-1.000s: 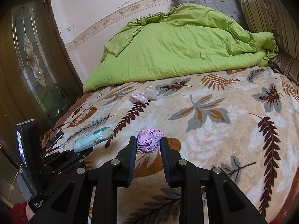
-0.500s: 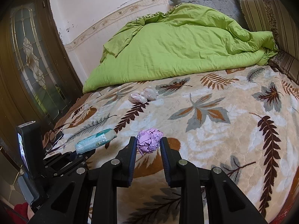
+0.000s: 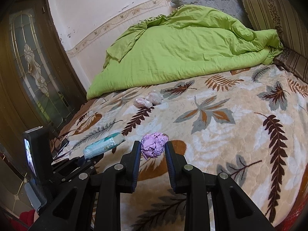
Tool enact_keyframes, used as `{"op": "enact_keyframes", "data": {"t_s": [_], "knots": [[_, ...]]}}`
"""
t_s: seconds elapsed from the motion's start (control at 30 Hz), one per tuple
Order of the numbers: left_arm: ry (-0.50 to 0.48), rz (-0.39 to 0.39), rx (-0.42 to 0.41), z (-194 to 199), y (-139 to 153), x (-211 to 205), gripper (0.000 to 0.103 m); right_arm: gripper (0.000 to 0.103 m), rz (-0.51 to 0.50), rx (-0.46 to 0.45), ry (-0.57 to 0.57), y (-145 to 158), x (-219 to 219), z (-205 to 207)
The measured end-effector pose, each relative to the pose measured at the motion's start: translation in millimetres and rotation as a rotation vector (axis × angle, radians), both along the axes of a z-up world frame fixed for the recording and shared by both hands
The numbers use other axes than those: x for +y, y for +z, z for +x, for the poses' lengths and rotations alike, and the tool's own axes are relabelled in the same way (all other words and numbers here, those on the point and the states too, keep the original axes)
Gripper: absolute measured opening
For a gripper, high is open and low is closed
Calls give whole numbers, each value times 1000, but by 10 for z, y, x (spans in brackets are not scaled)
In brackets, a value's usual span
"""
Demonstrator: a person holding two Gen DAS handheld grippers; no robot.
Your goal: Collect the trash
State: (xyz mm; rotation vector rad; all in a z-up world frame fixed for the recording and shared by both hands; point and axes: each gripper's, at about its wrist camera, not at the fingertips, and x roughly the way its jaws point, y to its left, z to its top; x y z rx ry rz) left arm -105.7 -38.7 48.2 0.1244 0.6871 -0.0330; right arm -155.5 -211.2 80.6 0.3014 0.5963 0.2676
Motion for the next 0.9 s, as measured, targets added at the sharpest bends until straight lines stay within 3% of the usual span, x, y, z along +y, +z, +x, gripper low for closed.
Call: {"op": "enact_keyframes", "data": {"t_s": [0.9], "knots": [[0, -1, 1, 5, -2, 9, 10, 28, 3, 10, 0, -26, 19, 32]]}}
